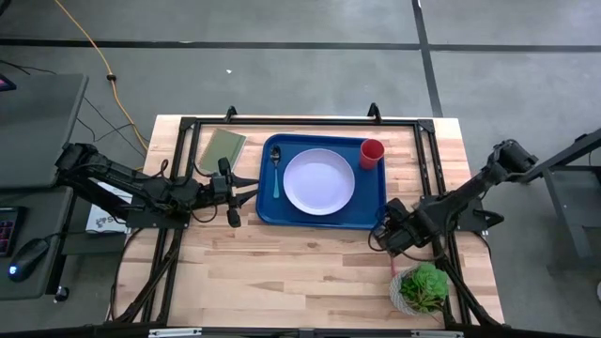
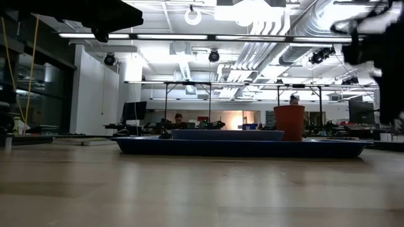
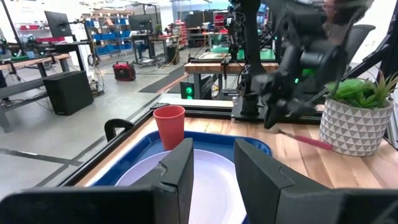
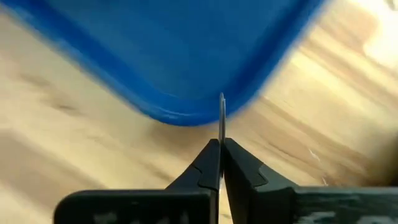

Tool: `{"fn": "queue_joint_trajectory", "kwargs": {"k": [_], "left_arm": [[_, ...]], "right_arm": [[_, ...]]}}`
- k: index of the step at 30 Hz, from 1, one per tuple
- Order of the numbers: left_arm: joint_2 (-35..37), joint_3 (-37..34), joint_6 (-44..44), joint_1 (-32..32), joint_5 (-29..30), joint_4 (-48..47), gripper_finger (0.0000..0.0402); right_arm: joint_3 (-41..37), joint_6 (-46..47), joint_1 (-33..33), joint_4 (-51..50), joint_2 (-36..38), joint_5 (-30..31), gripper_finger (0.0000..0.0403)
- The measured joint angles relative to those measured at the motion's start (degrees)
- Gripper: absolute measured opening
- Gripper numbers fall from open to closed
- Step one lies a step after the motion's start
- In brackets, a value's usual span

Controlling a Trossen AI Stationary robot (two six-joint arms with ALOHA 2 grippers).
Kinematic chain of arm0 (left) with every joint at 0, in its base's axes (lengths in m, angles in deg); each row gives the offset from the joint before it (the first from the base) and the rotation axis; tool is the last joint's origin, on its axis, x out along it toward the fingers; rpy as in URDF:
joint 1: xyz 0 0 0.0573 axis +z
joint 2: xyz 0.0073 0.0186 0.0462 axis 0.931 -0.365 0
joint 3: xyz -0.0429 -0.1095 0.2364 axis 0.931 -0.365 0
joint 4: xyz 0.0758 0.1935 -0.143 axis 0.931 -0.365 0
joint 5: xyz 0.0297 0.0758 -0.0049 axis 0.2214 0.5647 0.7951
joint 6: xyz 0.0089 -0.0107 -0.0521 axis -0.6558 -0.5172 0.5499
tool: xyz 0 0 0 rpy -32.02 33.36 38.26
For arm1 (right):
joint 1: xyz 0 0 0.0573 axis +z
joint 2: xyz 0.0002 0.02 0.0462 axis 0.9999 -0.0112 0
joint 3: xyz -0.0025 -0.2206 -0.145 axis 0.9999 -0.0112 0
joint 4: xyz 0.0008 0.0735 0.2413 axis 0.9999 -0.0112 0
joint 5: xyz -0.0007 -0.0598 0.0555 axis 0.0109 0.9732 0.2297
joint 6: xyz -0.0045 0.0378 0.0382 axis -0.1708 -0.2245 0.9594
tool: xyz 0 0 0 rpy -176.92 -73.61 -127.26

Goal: Pick and place plate/cup/fork/spoon on tray
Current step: Put the pink fork on the blue serving tray to the left of the white plate

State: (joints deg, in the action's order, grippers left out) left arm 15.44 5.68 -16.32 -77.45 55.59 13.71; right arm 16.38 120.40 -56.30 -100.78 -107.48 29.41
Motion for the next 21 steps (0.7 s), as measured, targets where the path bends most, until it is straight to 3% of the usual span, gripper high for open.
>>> {"fn": "queue_joint_trajectory", "kwargs": {"k": [5,9,12,15,21], "left_arm": [[0.0,0.0,5.4,0.0,-2.0,-0.1,0.0096],[0.0,0.0,7.9,0.0,-7.7,-0.2,0.0095],[0.0,0.0,9.3,0.0,-10.3,-0.1,0.0095],[-1.4,0.0,11.0,0.0,-10.5,0.8,0.0095],[-9.6,0.0,12.1,0.5,-10.6,10.0,0.0104]], "right_arm": [[6.1,-9.9,0.0,3.7,0.7,10.5,0.0],[5.3,-22.8,-1.2,18.5,0.7,20.1,0.0],[2.0,-34.4,-3.9,32.5,0.6,23.2,0.0],[-2.3,-46.6,-8.1,50.1,0.6,21.1,0.0],[-6.3,-66.3,-15.8,80.4,-1.5,8.3,0.0]]}}
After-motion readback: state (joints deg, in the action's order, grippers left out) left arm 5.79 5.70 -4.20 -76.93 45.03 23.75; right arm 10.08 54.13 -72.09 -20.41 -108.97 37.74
